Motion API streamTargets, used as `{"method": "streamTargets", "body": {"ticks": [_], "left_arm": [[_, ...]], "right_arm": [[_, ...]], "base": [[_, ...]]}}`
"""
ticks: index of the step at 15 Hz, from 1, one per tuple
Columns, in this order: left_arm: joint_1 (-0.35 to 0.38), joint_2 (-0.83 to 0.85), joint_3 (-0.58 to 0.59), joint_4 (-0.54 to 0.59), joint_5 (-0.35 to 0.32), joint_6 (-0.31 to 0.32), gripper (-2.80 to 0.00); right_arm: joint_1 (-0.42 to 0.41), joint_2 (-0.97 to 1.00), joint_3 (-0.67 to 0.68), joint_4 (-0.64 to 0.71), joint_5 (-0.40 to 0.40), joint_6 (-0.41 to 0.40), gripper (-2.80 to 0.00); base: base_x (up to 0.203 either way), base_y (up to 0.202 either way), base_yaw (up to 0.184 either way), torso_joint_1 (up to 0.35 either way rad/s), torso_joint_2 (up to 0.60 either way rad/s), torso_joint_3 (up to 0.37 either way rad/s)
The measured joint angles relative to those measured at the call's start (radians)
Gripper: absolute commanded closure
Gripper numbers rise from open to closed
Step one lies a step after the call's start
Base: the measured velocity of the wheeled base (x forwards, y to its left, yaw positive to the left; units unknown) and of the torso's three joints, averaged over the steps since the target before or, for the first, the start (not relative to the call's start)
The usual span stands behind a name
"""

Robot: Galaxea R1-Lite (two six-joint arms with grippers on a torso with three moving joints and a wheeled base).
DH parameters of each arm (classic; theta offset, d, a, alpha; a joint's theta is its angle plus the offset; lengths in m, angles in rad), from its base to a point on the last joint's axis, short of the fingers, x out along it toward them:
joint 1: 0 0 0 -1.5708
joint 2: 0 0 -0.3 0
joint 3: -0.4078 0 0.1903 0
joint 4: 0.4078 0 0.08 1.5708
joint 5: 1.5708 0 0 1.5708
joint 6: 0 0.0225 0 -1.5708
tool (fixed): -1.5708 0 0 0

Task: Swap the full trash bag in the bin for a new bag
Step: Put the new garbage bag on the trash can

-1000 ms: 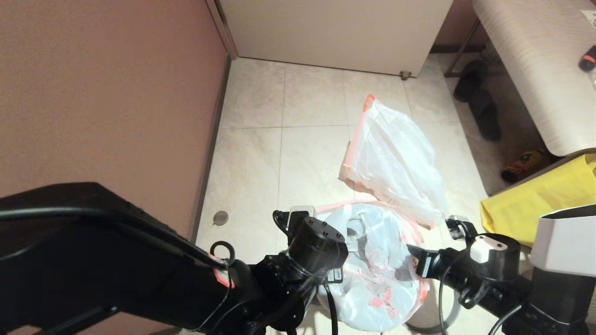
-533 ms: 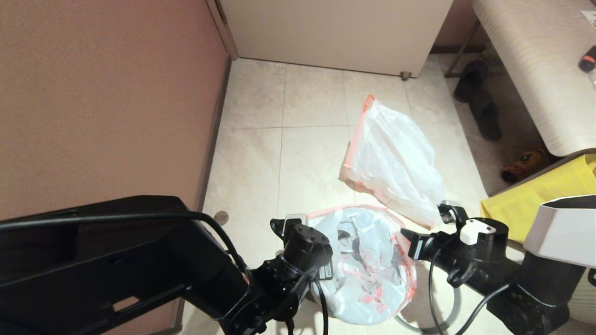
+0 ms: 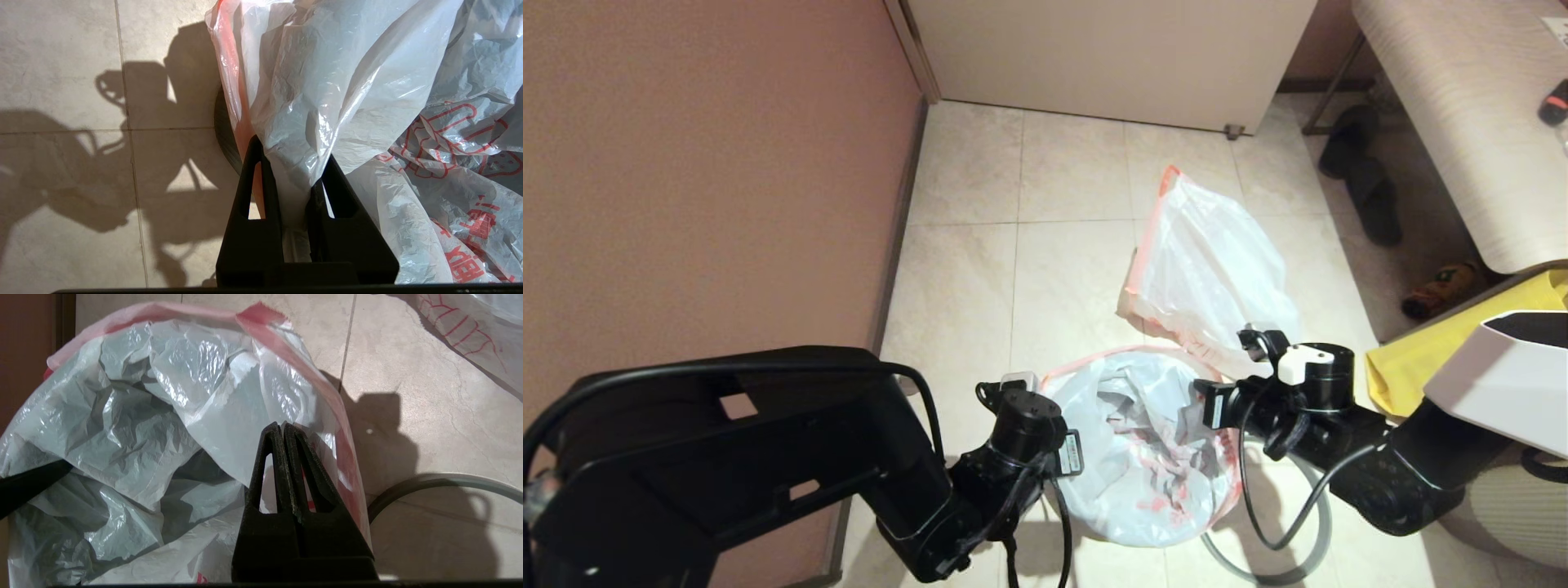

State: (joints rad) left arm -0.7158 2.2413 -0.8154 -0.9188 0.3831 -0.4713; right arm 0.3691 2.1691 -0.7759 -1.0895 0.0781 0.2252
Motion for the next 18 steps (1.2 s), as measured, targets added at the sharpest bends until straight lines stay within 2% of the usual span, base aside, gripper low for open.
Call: {"method": "streamTargets", "body": {"ticks": [8, 14, 18], "left_arm": [[-0.003, -0.008, 0.031, -0.024, -0.001, -0.005, 0.0], [0.003, 0.026, 0.071, -0.11, -0.001, -0.002, 0.0], [0.01, 0.036, 0.073, -0.112, -0.001, -0.001, 0.0]], "right_arm": [[0.042, 0.018, -0.295, 0.275, -0.029, -0.102, 0.0], [0.008, 0.084, -0.426, 0.35, -0.049, -0.179, 0.0], [-0.005, 0.107, -0.44, 0.377, -0.051, -0.213, 0.0]], "base": [[0.0, 0.0, 0.0, 0.0, 0.0, 0.0], [0.0, 0.0, 0.0, 0.0, 0.0, 0.0], [0.0, 0.0, 0.0, 0.0, 0.0, 0.0]]}}
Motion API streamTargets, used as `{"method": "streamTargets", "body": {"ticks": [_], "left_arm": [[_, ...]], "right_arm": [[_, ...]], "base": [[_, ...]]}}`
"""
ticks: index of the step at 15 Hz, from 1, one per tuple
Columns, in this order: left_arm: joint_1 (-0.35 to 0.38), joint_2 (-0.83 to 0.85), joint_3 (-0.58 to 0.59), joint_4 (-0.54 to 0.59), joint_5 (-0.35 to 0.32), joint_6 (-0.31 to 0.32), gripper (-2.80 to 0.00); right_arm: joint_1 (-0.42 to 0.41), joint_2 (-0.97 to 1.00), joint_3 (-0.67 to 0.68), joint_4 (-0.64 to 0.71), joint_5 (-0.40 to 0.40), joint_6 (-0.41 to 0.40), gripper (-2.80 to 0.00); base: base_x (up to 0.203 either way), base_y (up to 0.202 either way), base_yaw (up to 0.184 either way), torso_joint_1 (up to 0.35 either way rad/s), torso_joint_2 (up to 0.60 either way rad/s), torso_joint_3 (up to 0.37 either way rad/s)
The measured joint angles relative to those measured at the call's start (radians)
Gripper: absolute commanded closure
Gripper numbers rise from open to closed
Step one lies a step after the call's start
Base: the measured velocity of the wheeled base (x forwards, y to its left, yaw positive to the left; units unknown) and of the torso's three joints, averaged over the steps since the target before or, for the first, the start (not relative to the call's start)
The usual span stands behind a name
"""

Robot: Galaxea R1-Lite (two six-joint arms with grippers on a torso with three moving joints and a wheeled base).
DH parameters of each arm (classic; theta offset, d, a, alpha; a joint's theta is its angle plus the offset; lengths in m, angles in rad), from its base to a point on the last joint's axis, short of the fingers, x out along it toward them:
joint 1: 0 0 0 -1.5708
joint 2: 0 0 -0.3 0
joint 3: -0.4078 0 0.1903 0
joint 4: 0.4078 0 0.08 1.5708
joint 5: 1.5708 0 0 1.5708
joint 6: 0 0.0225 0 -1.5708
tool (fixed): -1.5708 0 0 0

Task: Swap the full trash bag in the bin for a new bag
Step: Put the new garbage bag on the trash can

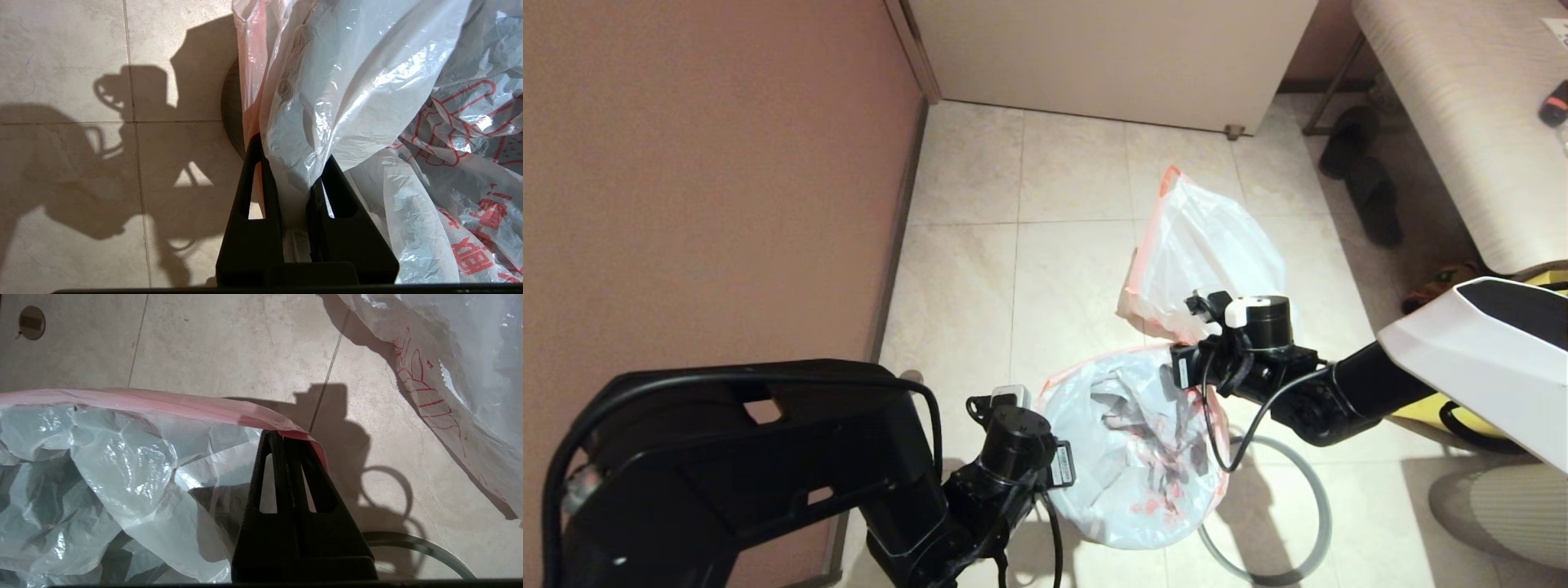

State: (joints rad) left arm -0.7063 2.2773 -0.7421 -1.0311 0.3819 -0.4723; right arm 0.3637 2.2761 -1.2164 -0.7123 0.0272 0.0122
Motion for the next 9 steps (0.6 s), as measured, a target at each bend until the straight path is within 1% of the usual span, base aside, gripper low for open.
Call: {"method": "streamTargets", "body": {"ticks": [2, 6, 9], "left_arm": [[0.008, 0.006, 0.0, 0.0, 0.0, 0.0, 0.0], [0.021, 0.021, -0.003, -0.026, 0.001, 0.002, 0.0], [0.025, 0.033, -0.002, -0.036, 0.004, 0.003, 0.0]], "right_arm": [[-0.015, 0.003, 0.03, -0.001, 0.0, -0.009, 0.0], [-0.039, -0.017, 0.149, -0.017, 0.004, -0.031, 0.0], [-0.067, -0.022, 0.254, -0.105, 0.012, -0.045, 0.0]], "base": [[0.0, 0.0, 0.0, 0.0, 0.0, 0.0], [0.0, 0.0, 0.0, 0.0, 0.0, 0.0], [0.0, 0.0, 0.0, 0.0, 0.0, 0.0]]}}
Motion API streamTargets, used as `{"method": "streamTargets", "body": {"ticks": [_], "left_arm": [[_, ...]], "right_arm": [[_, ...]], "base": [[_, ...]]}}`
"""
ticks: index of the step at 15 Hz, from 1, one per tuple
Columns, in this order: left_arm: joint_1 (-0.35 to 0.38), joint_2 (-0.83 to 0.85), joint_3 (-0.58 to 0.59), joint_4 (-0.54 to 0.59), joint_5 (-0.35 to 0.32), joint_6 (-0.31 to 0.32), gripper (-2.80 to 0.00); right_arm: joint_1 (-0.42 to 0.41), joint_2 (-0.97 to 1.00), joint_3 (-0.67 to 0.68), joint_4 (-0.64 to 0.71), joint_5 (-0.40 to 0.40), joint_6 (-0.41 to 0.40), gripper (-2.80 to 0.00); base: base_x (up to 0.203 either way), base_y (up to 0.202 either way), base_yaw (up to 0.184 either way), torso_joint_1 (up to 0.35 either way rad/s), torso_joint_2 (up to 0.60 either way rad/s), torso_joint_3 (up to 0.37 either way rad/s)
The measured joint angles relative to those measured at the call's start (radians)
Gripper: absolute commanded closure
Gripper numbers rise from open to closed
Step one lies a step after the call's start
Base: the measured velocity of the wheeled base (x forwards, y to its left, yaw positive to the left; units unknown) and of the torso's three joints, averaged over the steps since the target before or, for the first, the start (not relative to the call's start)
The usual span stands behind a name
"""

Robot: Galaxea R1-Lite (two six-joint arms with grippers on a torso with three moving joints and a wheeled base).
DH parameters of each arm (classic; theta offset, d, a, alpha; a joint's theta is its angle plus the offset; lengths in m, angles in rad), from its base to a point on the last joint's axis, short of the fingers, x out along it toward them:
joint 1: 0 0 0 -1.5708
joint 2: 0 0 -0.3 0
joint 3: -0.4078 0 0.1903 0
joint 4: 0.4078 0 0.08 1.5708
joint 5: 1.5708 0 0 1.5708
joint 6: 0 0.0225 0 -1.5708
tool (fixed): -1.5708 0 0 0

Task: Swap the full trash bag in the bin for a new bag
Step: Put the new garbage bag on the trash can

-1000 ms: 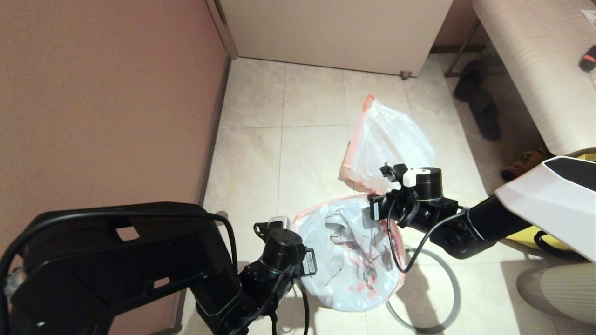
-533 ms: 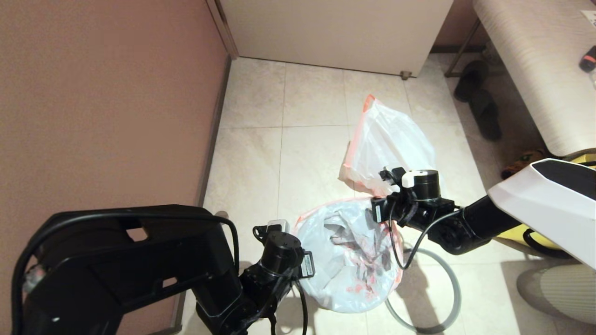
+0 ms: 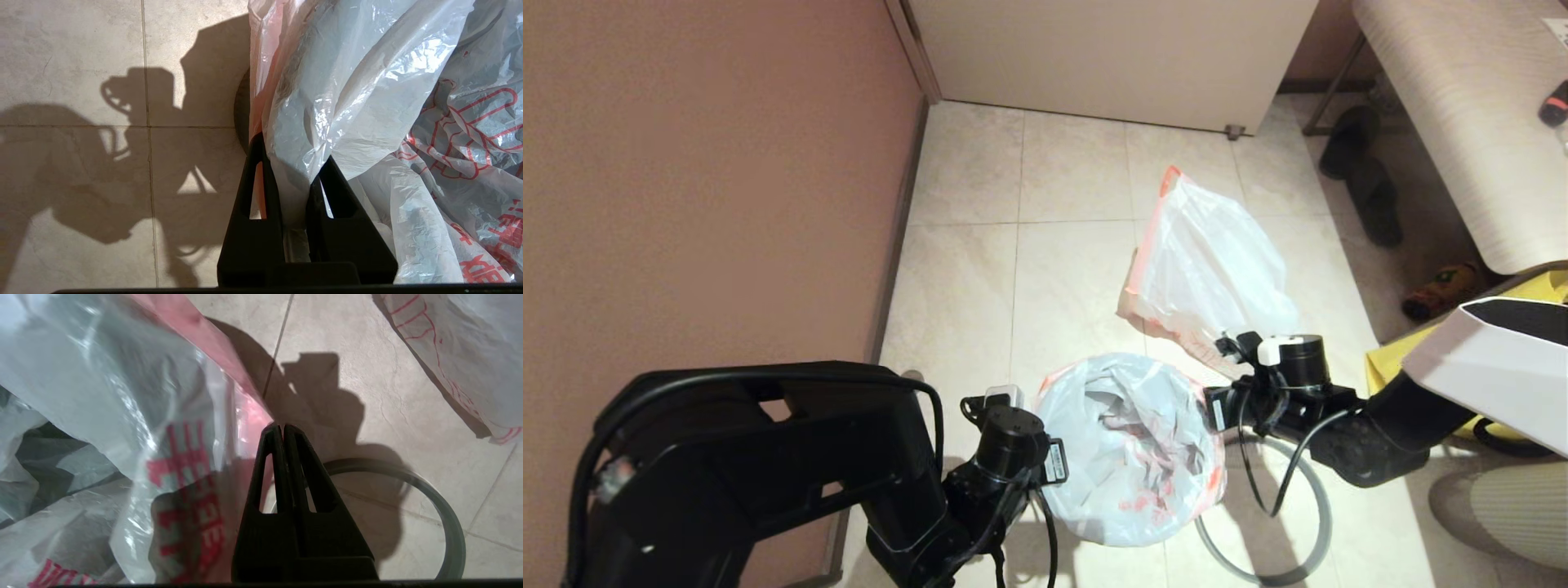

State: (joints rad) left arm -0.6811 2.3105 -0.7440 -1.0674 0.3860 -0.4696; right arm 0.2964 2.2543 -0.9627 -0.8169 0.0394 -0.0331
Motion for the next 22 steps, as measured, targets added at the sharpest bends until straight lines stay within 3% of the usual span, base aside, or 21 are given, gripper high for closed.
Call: {"method": "streamTargets", "body": {"ticks": [4, 9, 16, 19, 22], "left_arm": [[0.0, 0.016, -0.005, 0.0, 0.001, 0.002, 0.0], [0.007, 0.023, -0.022, -0.015, 0.002, 0.002, 0.0], [0.028, 0.023, -0.043, -0.04, 0.01, 0.022, 0.0], [0.039, 0.013, -0.043, -0.041, 0.023, 0.023, 0.0], [0.055, 0.008, -0.044, -0.12, 0.024, 0.039, 0.0]], "right_arm": [[-0.014, -0.001, 0.14, -0.136, 0.023, 0.002, 0.0], [-0.016, 0.006, 0.311, -0.305, 0.035, 0.077, 0.0], [-0.013, -0.004, 0.595, -0.523, 0.051, 0.085, 0.0], [-0.007, -0.074, 0.703, -0.568, 0.047, 0.086, 0.0], [-0.032, -0.204, 0.781, -0.596, 0.046, 0.152, 0.0]], "base": [[0.0, 0.0, 0.0, 0.0, 0.0, 0.0], [0.0, 0.0, 0.0, 0.0, 0.0, 0.0], [0.0, 0.0, 0.0, 0.0, 0.0, 0.0], [0.0, 0.0, 0.0, 0.0, 0.0, 0.0], [0.0, 0.0, 0.0, 0.0, 0.0, 0.0]]}}
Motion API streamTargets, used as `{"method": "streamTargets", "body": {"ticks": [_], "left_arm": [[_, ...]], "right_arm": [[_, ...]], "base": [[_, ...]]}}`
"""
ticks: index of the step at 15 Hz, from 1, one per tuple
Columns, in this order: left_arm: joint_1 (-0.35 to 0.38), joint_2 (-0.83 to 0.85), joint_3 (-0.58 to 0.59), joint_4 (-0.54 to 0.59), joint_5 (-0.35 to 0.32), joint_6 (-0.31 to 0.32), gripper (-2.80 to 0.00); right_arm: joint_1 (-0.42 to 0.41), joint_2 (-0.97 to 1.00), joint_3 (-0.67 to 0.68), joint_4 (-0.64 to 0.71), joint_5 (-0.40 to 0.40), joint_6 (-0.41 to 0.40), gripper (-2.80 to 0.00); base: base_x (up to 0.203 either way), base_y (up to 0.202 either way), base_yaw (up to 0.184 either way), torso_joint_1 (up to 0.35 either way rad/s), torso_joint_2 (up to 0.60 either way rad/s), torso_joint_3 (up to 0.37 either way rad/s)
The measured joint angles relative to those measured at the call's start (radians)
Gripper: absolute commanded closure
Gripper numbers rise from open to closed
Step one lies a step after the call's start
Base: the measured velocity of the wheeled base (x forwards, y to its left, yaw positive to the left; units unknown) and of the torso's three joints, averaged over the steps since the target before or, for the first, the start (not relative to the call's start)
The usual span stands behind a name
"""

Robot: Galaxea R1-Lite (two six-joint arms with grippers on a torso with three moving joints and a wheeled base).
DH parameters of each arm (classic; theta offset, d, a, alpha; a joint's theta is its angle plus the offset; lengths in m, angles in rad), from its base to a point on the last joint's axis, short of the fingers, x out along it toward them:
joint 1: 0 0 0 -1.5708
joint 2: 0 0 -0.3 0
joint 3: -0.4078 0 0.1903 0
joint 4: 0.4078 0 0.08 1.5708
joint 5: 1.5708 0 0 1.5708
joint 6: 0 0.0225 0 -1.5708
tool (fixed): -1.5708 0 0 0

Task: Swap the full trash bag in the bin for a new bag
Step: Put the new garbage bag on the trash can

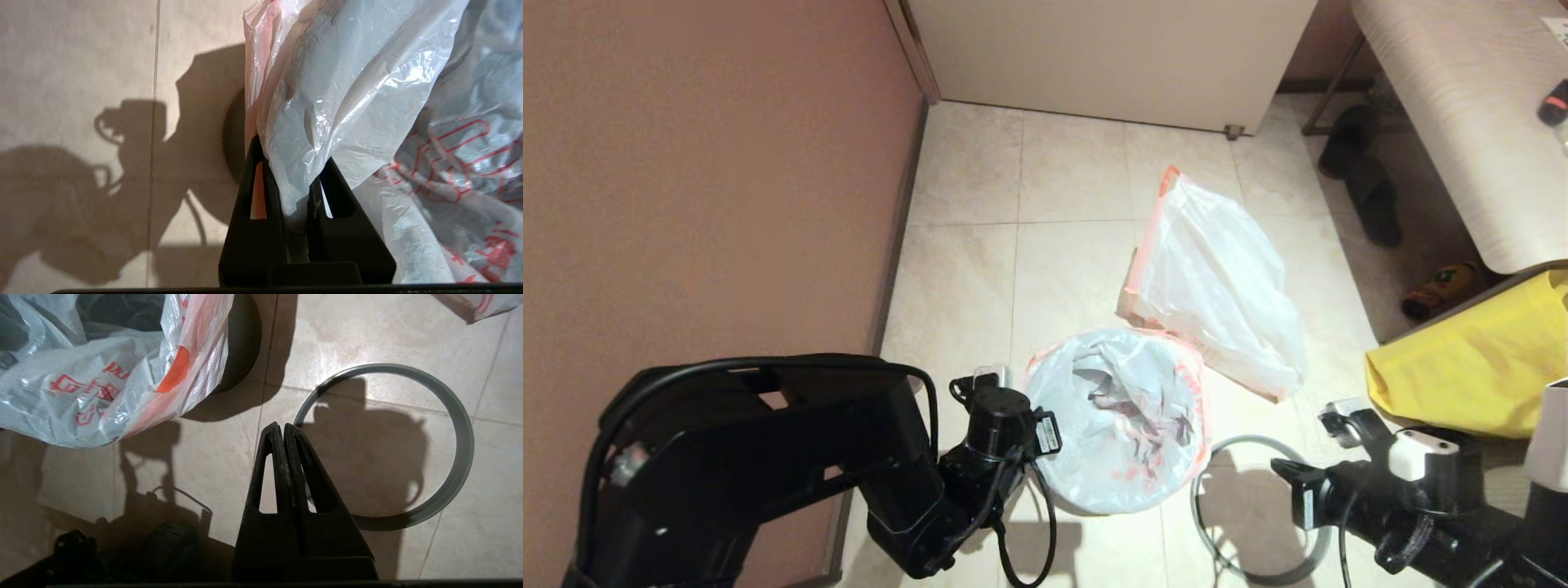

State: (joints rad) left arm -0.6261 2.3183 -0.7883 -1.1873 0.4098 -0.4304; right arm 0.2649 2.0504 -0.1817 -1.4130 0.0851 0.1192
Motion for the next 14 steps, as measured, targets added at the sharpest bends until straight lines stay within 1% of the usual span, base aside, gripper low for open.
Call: {"method": "streamTargets", "body": {"ticks": [2, 3, 5, 7, 8, 9, 10, 11, 14], "left_arm": [[0.033, 0.0, 0.002, -0.098, 0.013, 0.054, 0.0], [0.051, -0.002, 0.004, -0.123, 0.025, 0.07, 0.0], [0.087, -0.01, 0.015, -0.129, 0.035, 0.084, 0.0], [0.125, -0.013, 0.035, -0.125, 0.038, 0.091, 0.0], [0.127, -0.014, 0.04, -0.125, 0.043, 0.106, 0.0], [0.127, -0.016, 0.042, -0.127, 0.056, 0.121, 0.0], [0.123, -0.016, 0.042, -0.127, 0.068, 0.125, 0.0], [0.119, -0.016, 0.043, -0.127, 0.075, 0.127, 0.0], [0.127, -0.017, 0.042, -0.127, 0.077, 0.129, 0.0]], "right_arm": [[-0.027, -0.096, 0.054, -0.01, 0.004, 0.04, 0.0], [-0.045, -0.153, 0.082, -0.013, 0.013, 0.047, 0.0], [-0.068, -0.261, 0.128, 0.004, 0.027, 0.03, 0.0], [-0.078, -0.36, 0.163, 0.069, 0.03, -0.022, 0.0], [-0.082, -0.408, 0.169, 0.115, 0.019, -0.05, 0.0], [-0.085, -0.444, 0.171, 0.153, -0.014, -0.067, 0.0], [-0.088, -0.467, 0.168, 0.175, -0.053, -0.075, 0.0], [-0.09, -0.482, 0.159, 0.184, -0.072, -0.077, 0.0], [-0.074, -0.484, 0.111, 0.235, -0.076, -0.069, 0.0]], "base": [[0.0, 0.0, 0.0, 0.0, 0.0, 0.0], [0.0, 0.0, 0.0, 0.0, 0.0, 0.0], [0.0, 0.0, 0.0, 0.0, 0.0, 0.0], [0.0, 0.0, 0.0, 0.0, 0.0, 0.0], [0.0, 0.0, 0.0, 0.0, 0.0, 0.0], [0.0, 0.0, 0.0, 0.0, 0.0, 0.0], [0.0, 0.0, 0.0, 0.0, 0.0, 0.0], [0.0, 0.0, 0.0, 0.0, 0.0, 0.0], [0.0, 0.0, 0.0, 0.0, 0.0, 0.0]]}}
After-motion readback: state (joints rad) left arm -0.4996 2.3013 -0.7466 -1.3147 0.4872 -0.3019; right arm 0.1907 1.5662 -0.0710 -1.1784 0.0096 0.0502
